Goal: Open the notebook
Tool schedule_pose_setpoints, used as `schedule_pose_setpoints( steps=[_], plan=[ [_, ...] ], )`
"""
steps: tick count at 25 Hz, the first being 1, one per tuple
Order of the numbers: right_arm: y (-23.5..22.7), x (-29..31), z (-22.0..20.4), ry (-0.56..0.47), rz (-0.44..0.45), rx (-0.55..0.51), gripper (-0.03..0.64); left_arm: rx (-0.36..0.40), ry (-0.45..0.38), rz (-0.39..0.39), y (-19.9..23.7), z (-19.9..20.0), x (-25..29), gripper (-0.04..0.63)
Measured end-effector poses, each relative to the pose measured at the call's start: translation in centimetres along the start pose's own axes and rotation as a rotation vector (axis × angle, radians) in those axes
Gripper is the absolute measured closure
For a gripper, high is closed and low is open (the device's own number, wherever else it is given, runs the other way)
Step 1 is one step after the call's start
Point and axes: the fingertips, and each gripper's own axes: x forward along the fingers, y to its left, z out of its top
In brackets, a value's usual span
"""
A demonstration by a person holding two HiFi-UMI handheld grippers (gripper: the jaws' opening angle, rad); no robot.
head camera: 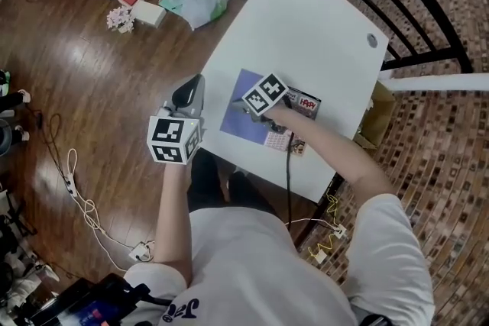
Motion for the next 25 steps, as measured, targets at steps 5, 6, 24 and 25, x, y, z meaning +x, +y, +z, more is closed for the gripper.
schedule_pose_setpoints(
  steps=[5,6,24,25],
  plan=[
    [-0.3,0.4,-0.2,0.064,-0.16,-0.079,0.629,0.03,-0.038,-0.018,-1.4,1.5,-0.2,0.578],
    [-0.3,0.4,0.0,0.053,-0.187,-0.089,0.629,0.038,-0.046,-0.021,-1.8,2.0,-0.3,0.577],
    [15.1,-25.9,-4.6,-1.046,-0.658,-0.135,0.629,0.276,-0.249,-0.231,-20.6,9.7,-8.3,0.577],
    [15.9,-28.0,-5.5,-1.107,-0.757,-0.149,0.629,0.291,-0.254,-0.26,-21.5,9.6,-8.5,0.577]
  ],
)
